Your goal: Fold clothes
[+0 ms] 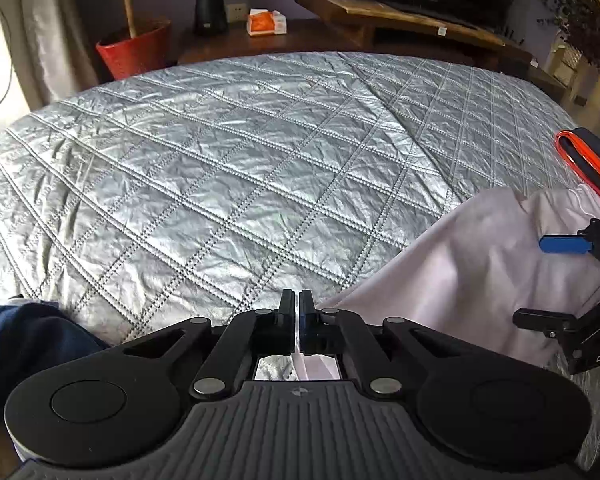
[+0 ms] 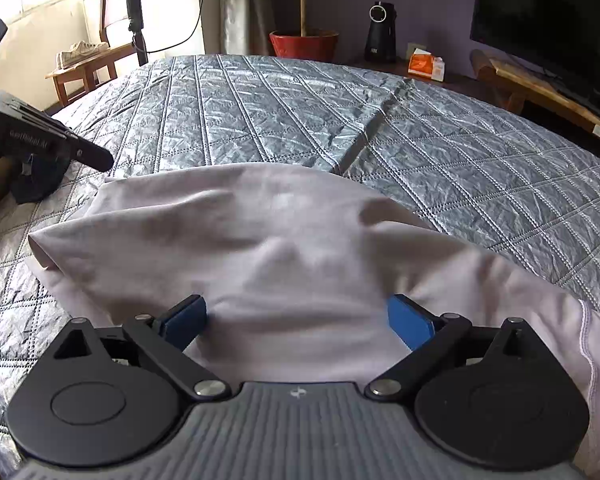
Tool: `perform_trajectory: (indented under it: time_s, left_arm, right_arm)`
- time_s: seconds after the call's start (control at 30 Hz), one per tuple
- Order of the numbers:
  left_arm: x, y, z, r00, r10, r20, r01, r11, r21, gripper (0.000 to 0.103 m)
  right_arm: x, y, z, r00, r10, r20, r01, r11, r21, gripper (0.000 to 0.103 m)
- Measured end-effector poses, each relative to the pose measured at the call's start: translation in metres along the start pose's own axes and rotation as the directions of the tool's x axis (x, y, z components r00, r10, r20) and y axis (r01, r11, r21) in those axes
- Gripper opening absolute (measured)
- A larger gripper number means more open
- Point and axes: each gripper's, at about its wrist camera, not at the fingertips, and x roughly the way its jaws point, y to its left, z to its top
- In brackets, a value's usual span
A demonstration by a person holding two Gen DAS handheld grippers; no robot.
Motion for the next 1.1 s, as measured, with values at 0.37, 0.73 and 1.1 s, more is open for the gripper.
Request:
perform_trajectory:
  time_s: [0.37, 0.73, 1.1]
  left_arm:
    - [0.0, -0.006, -0.004, 0.997, -0.074, -0.022, 0.075, 0.996, 0.037, 0.069]
    - [0.015, -0.018, -0.013, 0.994, -0.067, -0.081, 0.074, 0.994, 0.082, 0.038]
    - [0.013, -0.021, -0.013, 0.999, -0.013, -0.051, 0.018, 0.995, 0.095, 0.002]
  right_arm:
    - [0.001, 0.0, -0.001, 1.0, 0.0, -0.002, 0.0, 1.0, -0.005, 0.1]
    - [0.001, 0.0, -0.001, 1.0, -0.002, -0.005, 0.002, 1.0, -0.006, 0.102]
    - [0.001, 0.001, -0.001, 1.0, -0.001, -0.004, 0.001, 1.0, -0.009, 0.102]
